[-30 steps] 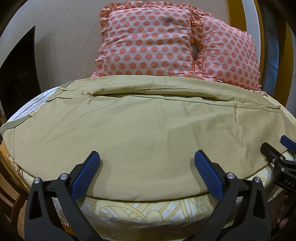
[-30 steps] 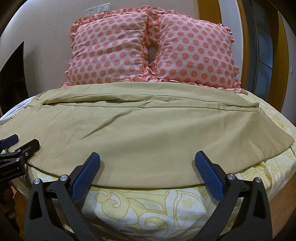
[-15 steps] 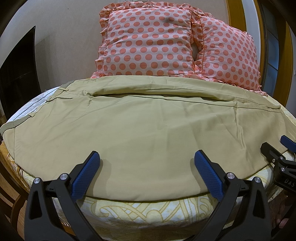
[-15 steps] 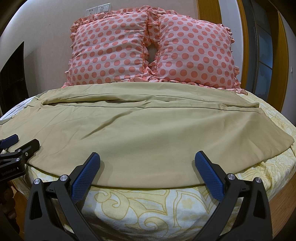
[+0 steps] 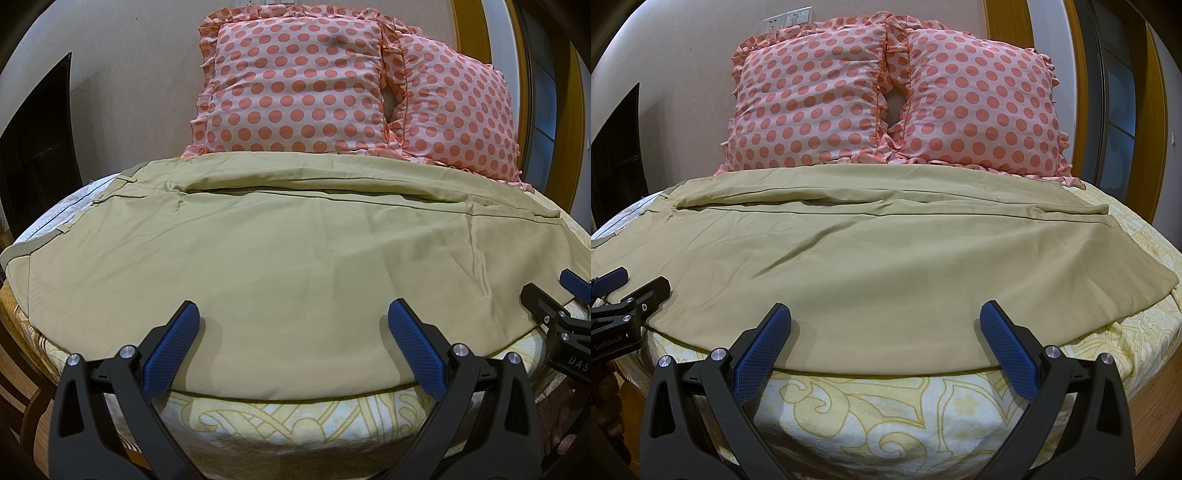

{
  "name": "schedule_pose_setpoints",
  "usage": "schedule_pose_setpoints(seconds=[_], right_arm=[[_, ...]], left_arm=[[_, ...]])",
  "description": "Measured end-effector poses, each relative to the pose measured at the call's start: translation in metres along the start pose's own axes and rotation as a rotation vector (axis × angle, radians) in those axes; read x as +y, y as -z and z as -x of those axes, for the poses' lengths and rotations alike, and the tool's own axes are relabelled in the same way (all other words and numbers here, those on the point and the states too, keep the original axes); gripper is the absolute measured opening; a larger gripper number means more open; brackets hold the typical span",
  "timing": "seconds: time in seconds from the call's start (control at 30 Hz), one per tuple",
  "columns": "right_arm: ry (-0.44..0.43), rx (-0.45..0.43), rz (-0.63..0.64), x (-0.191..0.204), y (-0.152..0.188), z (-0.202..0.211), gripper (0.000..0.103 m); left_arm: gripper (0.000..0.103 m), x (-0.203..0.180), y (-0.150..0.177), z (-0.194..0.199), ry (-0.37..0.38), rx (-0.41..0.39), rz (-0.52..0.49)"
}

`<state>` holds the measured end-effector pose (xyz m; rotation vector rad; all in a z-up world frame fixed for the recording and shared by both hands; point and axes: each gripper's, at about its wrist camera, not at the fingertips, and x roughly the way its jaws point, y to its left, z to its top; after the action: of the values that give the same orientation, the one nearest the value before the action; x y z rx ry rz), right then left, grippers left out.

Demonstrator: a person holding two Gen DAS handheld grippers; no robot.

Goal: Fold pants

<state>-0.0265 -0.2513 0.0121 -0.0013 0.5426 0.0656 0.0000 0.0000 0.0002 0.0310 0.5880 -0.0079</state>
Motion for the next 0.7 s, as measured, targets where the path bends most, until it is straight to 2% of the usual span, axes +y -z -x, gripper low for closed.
schedule_pose_setpoints(seconds=[0.53,0.7], right_arm=[[0.0,-0.004,0.0,-0.0014,0.0009,-0.0012,0.102],[-0.006,-0.03,0.004,-0.002,0.0036,0.0015,0.102]], left_arm=[[0.101,-0.0001,0.0002,0.0006,0.0,-0.003,0.0],[0.101,0.0,0.0,0.0002,0.001,0.0,-0.003]])
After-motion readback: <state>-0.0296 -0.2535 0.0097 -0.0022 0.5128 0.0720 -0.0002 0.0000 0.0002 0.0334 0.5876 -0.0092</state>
